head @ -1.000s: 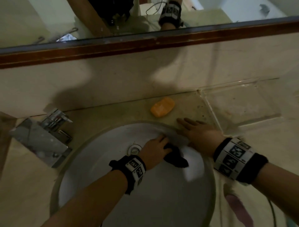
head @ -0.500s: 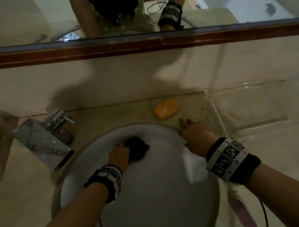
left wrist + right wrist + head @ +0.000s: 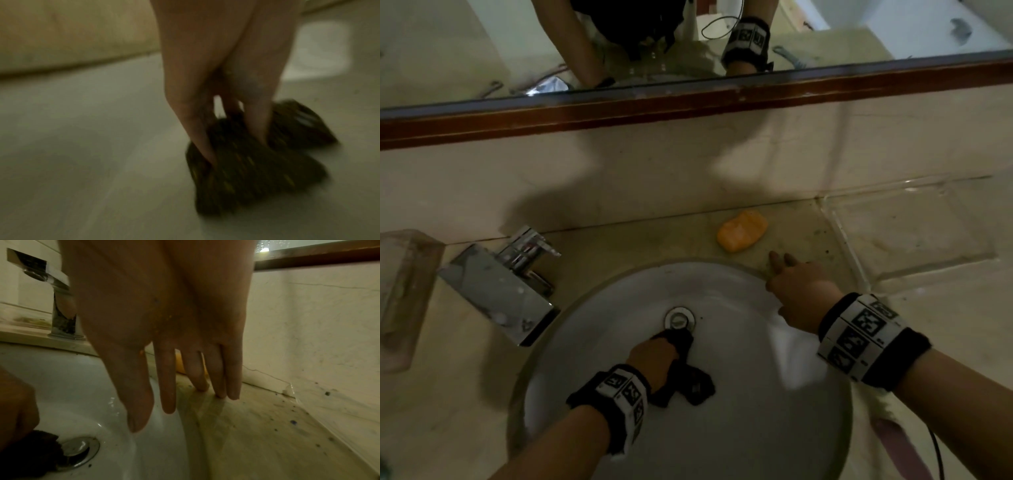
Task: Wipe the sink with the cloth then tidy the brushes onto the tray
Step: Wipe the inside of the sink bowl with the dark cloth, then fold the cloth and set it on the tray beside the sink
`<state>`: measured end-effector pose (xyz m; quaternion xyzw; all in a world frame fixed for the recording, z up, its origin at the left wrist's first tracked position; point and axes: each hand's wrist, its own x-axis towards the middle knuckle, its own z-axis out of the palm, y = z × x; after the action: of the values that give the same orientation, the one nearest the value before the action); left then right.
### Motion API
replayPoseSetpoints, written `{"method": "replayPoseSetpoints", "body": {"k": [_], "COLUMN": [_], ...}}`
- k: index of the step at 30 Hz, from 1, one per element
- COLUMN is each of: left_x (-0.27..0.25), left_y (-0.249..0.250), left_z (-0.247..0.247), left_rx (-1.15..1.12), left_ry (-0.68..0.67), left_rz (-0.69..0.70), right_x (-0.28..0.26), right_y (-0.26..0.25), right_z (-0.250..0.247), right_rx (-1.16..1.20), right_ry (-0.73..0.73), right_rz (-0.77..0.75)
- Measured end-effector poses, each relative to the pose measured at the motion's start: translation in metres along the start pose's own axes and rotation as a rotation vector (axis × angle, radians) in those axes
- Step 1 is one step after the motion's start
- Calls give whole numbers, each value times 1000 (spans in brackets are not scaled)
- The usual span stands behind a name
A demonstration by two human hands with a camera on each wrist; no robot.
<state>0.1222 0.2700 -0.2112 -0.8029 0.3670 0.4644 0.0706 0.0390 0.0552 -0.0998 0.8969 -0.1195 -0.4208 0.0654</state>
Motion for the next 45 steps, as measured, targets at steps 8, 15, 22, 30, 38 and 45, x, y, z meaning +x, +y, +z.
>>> {"method": "replayPoseSetpoints", "body": {"k": [8,15,22,30,38,45], "left_x": [17,-19,-99,-155,-173,-210], "left_y": [-14,-5,8,28,15,44], "left_z": [0,-49,-82,-93,-88,-86], "left_rx": [-218,-359,-782,-1268,-1273,-1076], "left_ry": [221,278,500,549,583,534], "left_rz": [-81,-4,199,333,259,393], "right_x": [0,-13,-44,-80,-113,-126], "right_y": [-2,-8,-44,-78,-69,-60], "right_z": [-1,-7,-10,-21,-17,-18], "right_rx": [4,169,713,1152,1525,1842], "right_ry": [-12,68,230,200,452,546], "right_rz": [13,15,-160,-359,-373,-439]}}
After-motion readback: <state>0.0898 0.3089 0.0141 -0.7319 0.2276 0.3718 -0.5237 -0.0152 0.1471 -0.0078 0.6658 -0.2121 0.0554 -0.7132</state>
